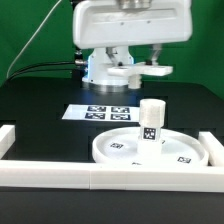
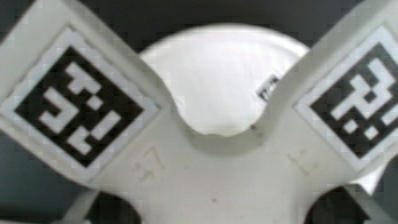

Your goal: Assemble round table

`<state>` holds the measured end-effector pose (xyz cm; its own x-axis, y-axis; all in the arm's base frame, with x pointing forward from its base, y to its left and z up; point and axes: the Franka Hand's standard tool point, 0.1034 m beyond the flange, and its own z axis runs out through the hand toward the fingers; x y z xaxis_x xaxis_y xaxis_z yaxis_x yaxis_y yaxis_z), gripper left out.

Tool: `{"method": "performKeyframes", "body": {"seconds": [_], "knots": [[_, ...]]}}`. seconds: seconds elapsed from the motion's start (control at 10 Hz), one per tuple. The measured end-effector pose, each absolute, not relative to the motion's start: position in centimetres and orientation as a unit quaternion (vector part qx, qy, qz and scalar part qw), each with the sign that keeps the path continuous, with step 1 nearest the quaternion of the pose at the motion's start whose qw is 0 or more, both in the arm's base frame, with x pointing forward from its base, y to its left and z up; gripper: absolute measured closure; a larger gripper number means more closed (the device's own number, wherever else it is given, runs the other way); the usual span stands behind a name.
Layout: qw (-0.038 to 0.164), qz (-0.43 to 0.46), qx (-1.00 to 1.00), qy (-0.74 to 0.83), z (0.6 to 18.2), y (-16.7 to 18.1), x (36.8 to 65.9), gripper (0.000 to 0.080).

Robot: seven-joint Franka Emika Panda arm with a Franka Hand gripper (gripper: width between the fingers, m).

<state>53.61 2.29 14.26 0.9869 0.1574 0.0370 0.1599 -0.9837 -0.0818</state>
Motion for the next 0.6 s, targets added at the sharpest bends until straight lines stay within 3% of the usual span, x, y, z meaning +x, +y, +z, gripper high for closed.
{"method": "performKeyframes", "body": {"seconds": [0.2,0.6], "knots": [[0.042,-0.017,-0.996,-0.073,14.6,3.4,56.9,0.0357],[0.041,-0.013,-0.996,-0.073,14.0,3.3,56.9,0.0357]]}}
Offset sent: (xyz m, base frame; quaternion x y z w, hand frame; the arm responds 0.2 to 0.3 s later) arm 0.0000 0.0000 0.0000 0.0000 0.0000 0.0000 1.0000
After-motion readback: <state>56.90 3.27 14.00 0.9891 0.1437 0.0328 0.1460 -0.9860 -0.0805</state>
